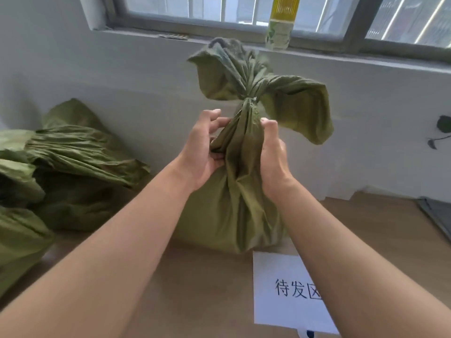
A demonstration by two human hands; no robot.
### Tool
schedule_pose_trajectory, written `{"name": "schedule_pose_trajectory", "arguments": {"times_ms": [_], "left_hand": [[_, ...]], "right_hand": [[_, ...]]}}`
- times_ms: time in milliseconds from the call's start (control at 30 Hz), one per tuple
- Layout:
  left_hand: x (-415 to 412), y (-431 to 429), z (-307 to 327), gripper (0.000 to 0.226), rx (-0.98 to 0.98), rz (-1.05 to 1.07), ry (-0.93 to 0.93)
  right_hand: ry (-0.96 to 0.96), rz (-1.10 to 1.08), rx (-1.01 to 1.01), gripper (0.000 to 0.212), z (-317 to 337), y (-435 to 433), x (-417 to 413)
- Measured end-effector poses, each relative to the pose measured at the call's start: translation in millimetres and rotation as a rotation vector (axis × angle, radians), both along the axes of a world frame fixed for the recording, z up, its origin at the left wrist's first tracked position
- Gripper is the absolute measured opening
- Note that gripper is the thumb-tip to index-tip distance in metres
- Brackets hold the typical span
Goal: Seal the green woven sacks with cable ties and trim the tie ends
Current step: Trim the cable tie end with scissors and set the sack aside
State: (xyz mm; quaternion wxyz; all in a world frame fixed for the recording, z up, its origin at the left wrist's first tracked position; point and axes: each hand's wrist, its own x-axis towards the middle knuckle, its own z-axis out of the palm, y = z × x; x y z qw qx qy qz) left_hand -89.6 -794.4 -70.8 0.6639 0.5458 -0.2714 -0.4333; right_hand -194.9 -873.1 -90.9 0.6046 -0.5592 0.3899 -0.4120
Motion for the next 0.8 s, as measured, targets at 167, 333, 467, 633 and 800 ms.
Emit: {"name": "schedule_pose_trajectory", "arguments": {"times_ms": [167, 333, 467, 633, 800], "left_hand": [[-1.0, -27.6, -51.2, 0.055, 0.09, -0.066, 0.031], [-2.3, -11.7, -80.9, 0.053, 0.13, -0.012, -0.019], [-14.6, 20.3, -67.2, 0.058, 0.168, -0.021, -0.052], [-41.8, 70.9, -25.7, 0.078, 0.173, -0.033, -0.101], [-73.0, 125.3, 18.7, 0.069, 0.131, -0.023, -0.131]], "right_hand": [[-0.003, -0.042, 0.117, 0.076, -47.6, -22.0, -8.0], [-0.003, -0.06, 0.092, 0.077, -64.4, -5.7, -33.2], [-0.001, -0.045, 0.1, 0.077, -47.0, 22.8, -48.6], [-0.007, -0.016, 0.071, 0.065, -3.8, 72.7, -70.6], [-0.038, -0.021, 0.049, 0.06, 47.9, 134.3, -100.1]]}}
